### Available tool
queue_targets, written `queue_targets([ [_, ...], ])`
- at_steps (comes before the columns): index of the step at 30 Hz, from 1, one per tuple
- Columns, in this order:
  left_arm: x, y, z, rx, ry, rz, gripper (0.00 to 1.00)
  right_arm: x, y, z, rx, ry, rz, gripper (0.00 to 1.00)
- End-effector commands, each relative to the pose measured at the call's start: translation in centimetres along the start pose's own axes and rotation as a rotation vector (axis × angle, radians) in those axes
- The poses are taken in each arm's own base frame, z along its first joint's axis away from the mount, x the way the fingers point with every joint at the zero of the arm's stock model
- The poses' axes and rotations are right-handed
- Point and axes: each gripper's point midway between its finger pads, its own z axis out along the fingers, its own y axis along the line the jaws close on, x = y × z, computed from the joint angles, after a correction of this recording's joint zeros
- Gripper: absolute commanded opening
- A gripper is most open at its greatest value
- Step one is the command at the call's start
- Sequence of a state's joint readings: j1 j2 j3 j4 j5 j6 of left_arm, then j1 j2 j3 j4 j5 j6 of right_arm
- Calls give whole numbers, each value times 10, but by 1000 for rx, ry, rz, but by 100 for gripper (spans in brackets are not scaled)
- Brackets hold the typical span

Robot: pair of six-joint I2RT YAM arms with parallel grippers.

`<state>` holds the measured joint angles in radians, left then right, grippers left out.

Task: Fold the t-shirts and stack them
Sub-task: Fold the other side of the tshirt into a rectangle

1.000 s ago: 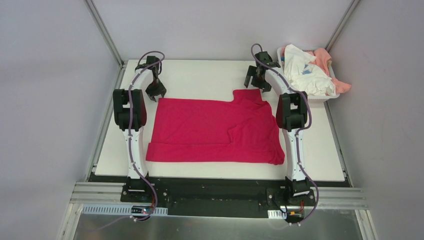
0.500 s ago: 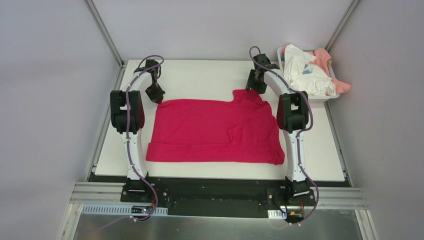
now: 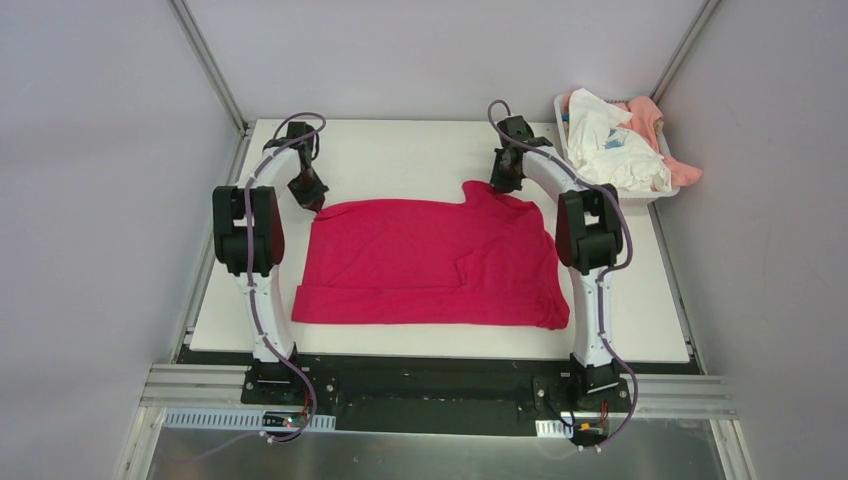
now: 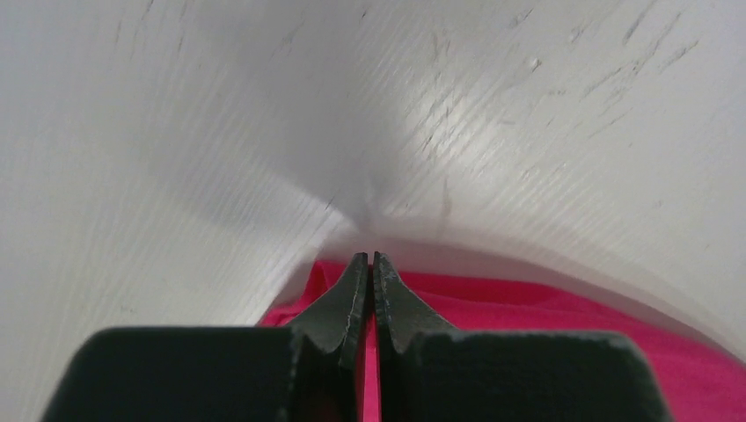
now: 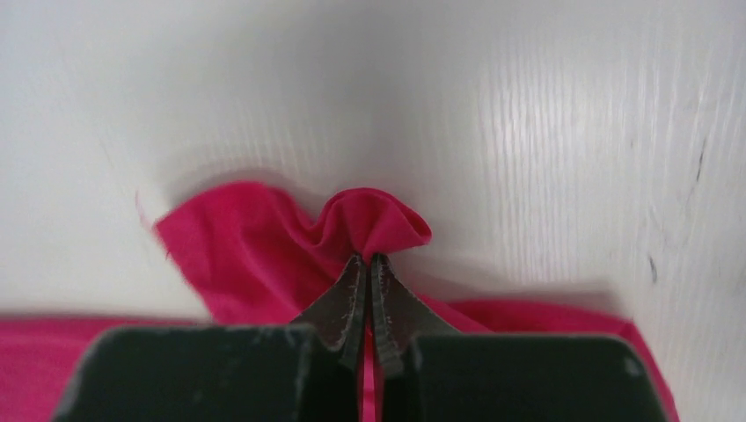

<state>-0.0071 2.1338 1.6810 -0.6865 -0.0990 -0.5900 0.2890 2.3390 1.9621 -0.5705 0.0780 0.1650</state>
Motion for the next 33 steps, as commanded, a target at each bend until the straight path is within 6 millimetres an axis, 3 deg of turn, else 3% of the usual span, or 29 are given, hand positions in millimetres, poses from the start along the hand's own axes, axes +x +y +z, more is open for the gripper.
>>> queue_targets([
  [1,1,-1,-43,64,-54,4,0,-20,27,-79,-131,-141,-43,0],
  [4,11,3,-54,84,-65,7,0,-1,23,-107,-164,-143,-40,0],
  [7,26,11,-61,89,-69,4,0,33,24,-131,-250,-104,-49,0],
  [11,46,32,-70,71,-87,-22,0,80,21,-162,-329,-58,-87,0],
  [14,60,47,-80,75,-112,-48,0,103,14,-186,-347,-75,-104,0],
  [19,77,64,-92,87,-143,-64,0,143,-9,-202,-318,-57,-98,0],
  [24,86,80,-95,62,-181,-68,0,165,-32,-214,-274,-82,-69,0],
  [29,82,87,-100,41,-218,-66,0,172,-39,-226,-286,-112,-73,0],
  [33,79,88,-100,32,-225,-61,0,176,-39,-224,-291,-98,-85,0],
])
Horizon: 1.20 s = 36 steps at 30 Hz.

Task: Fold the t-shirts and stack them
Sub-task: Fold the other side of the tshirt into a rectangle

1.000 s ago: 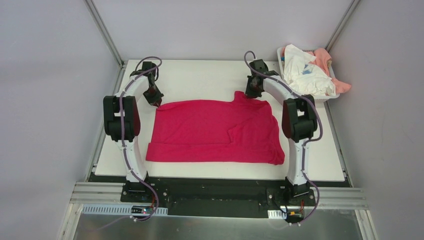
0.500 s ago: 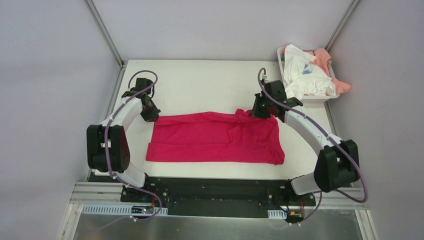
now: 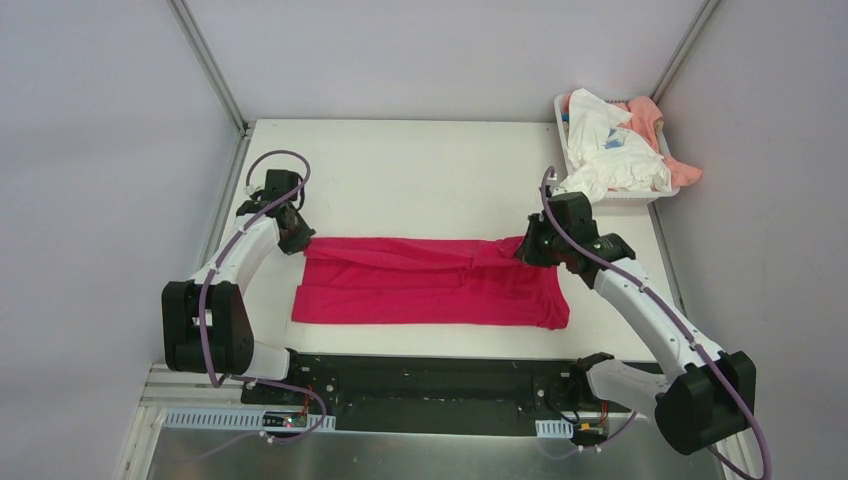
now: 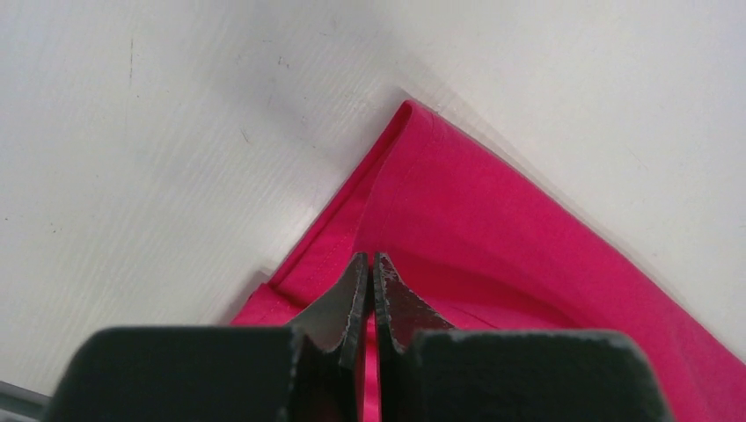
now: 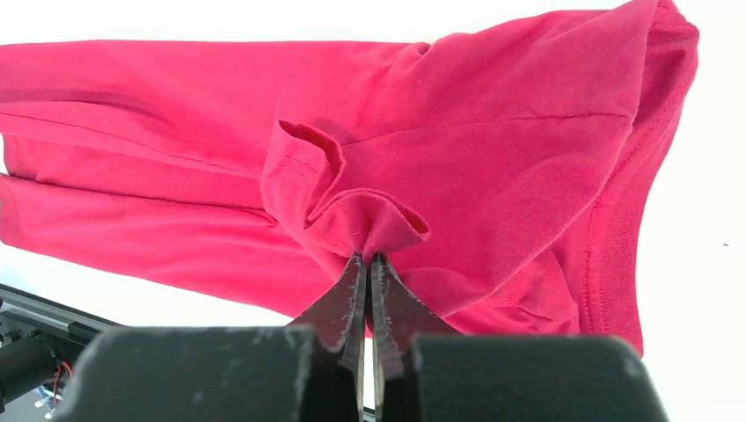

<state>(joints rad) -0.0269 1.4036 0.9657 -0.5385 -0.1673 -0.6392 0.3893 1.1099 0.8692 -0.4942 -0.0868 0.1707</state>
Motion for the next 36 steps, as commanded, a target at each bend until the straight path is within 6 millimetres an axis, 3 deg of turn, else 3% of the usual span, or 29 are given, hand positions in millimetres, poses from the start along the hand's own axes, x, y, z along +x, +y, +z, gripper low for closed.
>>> queue_targets([
  [1,-9,5,-5,-21,-56,0,0,5,-1,1,3,13,-2,0],
  [8,2,11,5,-51,-22,-1,0,36,-14,14,37,99,54,2],
  [11,10,14,9,-60,1,-7,2,61,-16,16,28,165,97,11],
  [13,16,20,9,-78,9,-23,20,82,-18,15,39,216,140,18],
  [15,18,33,3,-126,-18,-51,55,100,-20,8,56,257,174,30],
  [17,12,52,-10,-202,-70,-87,83,111,-22,-3,62,266,195,43],
  [19,3,59,-26,-225,-117,-113,97,115,-21,-16,53,256,211,63],
  [22,-3,43,-44,-124,-123,-137,99,100,-13,-28,3,166,220,98],
  [24,-3,27,-51,-48,-99,-135,99,81,-2,-27,-58,89,214,99],
  [25,-3,11,-52,8,-70,-104,99,60,9,-22,-104,14,212,99],
  [30,21,-42,-35,172,57,17,99,22,33,15,-159,-7,193,99],
  [33,34,-50,-20,165,117,44,99,8,37,41,-123,37,153,99],
  [36,46,-45,-3,128,155,47,99,4,32,69,-70,78,130,99],
])
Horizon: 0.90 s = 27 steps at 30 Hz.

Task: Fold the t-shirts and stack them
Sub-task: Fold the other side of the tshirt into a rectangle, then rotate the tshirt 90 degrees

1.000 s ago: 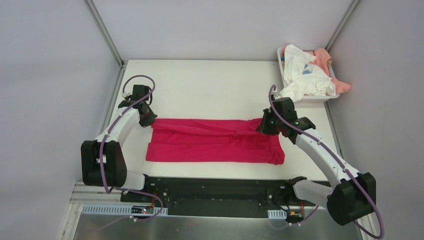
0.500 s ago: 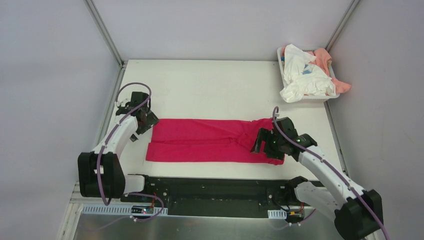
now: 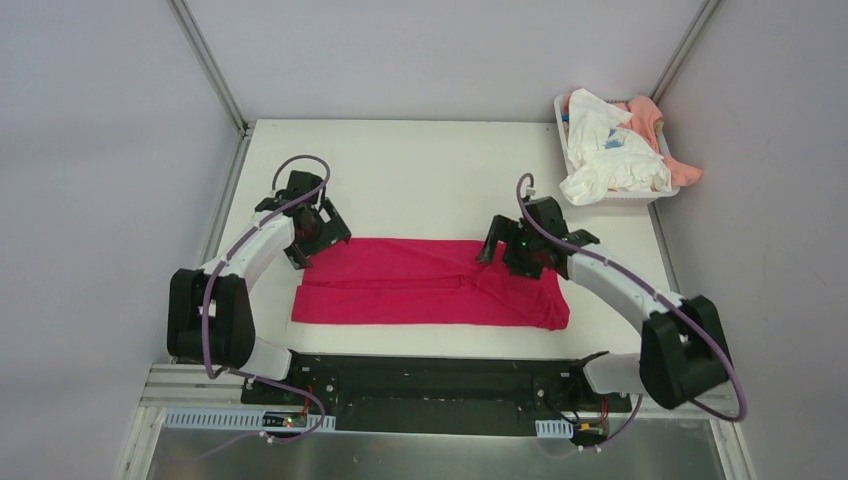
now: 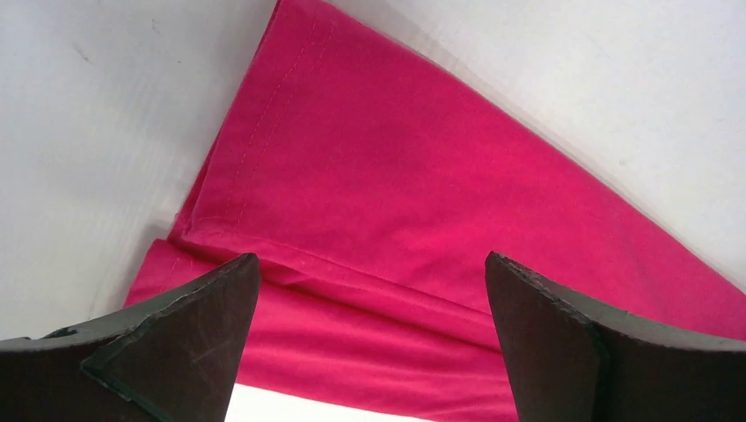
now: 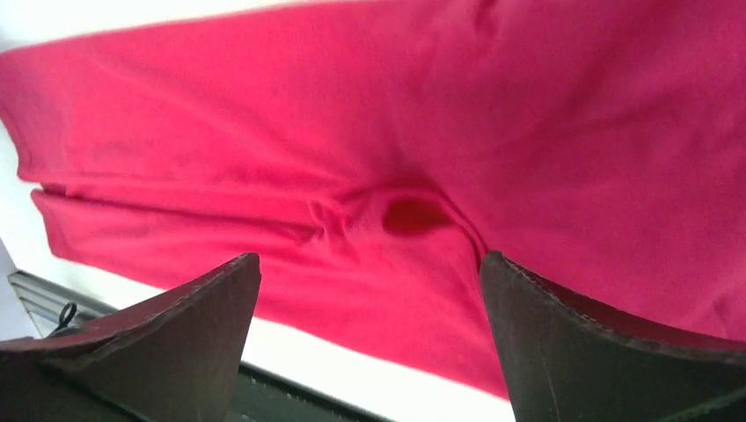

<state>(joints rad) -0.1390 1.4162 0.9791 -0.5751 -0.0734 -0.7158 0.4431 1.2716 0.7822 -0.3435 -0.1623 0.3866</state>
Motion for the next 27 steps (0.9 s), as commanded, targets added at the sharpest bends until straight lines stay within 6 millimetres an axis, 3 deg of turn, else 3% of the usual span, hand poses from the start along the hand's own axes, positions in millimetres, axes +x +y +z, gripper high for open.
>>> queue_targets([
  [1,10,-5,16,20,53,17,99,-36,20,24,-27,-50,-62,99],
  [4,16,0,25,-6,73,21,99,-29,24,39,-39,15,-44,99],
  [9,18,8,31,-45,74,20,99,3,34,42,-80,98,-38,100],
  [15,16,11,32,-61,62,21,99,53,49,23,-82,161,-63,99],
  [21,13,17,31,-83,36,22,99,112,80,-11,-186,315,-152,99],
  [23,12,17,30,-80,33,21,99,114,82,-22,-191,314,-180,99],
  [27,12,11,28,-53,44,24,99,94,80,-33,-171,199,-208,99],
])
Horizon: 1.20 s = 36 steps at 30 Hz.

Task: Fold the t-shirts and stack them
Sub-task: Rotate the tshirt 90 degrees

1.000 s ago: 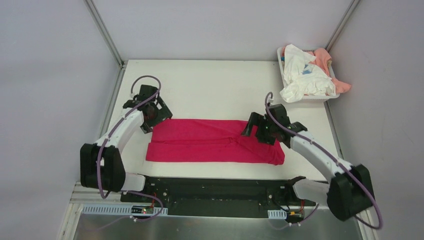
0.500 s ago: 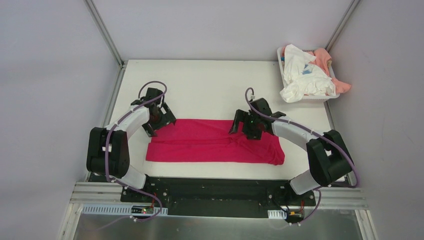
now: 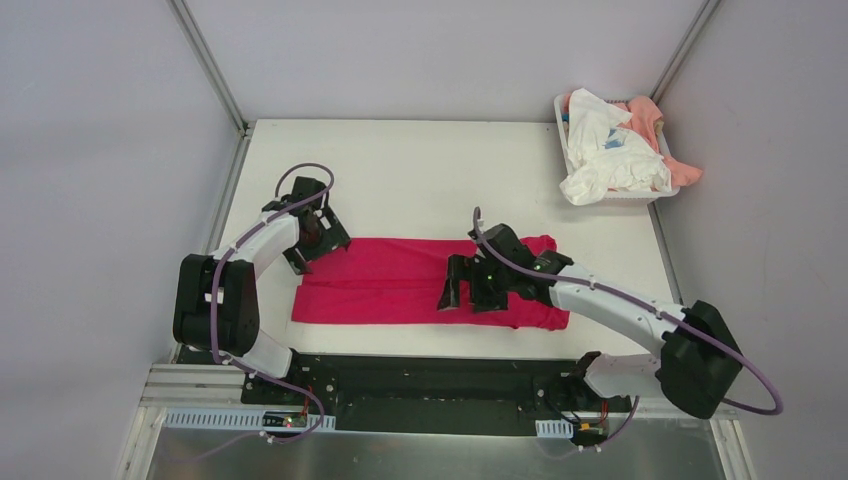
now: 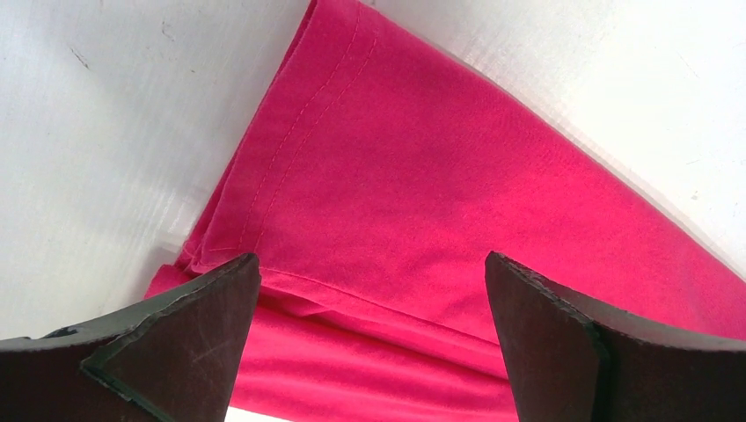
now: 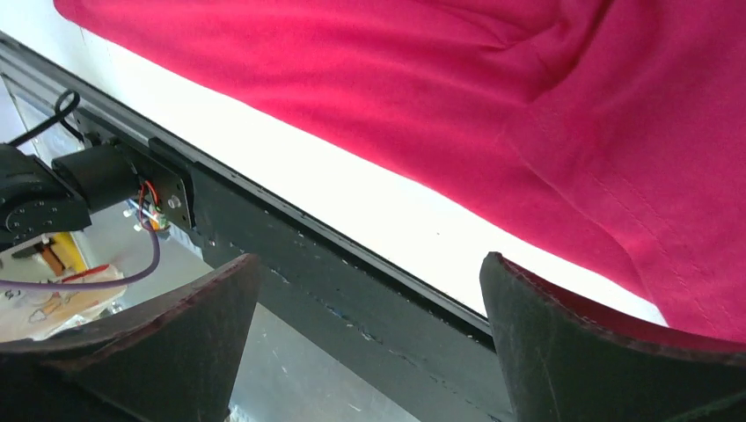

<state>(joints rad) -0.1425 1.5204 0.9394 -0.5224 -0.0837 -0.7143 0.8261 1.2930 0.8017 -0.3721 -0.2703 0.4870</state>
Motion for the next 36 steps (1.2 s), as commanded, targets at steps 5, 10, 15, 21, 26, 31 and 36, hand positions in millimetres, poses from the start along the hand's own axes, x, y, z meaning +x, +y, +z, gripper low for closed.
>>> queue_targets([
  [5,-1,-14,-14,81,4,17,99,-44,-53,-40,274,-302,174,99],
  [10,13,-35,-22,130,8,91,99,-54,-111,-38,369,-372,514,99],
  [15,38,-33,-11,124,50,125,99,-56,-137,-16,399,-319,629,99],
  [21,71,-25,9,127,125,137,99,-87,-177,3,499,-301,708,99],
  [26,96,-34,4,146,146,153,99,-151,-183,21,466,-292,651,99],
  [31,113,-67,-17,226,133,157,99,-227,-184,48,383,-234,629,99],
  [36,129,-94,-15,224,143,140,99,-288,-168,79,284,-181,611,99],
])
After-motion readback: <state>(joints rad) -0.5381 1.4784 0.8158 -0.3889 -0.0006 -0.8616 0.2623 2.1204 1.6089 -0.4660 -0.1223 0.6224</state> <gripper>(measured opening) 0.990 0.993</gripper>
